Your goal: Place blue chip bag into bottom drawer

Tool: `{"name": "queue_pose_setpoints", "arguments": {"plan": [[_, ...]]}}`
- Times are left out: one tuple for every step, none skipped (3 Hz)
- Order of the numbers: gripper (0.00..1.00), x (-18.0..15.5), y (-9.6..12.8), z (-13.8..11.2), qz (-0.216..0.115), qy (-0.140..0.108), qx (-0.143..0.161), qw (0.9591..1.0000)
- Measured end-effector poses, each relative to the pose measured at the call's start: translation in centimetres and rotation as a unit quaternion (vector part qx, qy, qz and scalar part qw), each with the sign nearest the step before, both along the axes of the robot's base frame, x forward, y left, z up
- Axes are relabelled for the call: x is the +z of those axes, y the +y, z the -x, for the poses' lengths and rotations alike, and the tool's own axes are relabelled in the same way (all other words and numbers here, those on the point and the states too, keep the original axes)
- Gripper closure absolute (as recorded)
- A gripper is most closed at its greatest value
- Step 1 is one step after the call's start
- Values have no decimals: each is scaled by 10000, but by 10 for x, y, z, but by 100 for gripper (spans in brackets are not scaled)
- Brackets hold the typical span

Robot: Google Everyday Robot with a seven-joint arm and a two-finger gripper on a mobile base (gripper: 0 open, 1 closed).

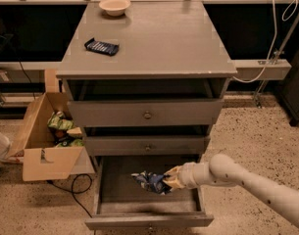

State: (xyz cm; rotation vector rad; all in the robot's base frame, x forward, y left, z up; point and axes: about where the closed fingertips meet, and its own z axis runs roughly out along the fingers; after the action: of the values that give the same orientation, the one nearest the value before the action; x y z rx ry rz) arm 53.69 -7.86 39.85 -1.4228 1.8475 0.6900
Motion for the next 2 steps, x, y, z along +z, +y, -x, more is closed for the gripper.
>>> {"name": "queue_pose_setpoints", "arguments": {"plan": [[100,-46,8,-8,91,125,-152,9998],[81,-90,16,-17,67,399,-329,9986]]}}
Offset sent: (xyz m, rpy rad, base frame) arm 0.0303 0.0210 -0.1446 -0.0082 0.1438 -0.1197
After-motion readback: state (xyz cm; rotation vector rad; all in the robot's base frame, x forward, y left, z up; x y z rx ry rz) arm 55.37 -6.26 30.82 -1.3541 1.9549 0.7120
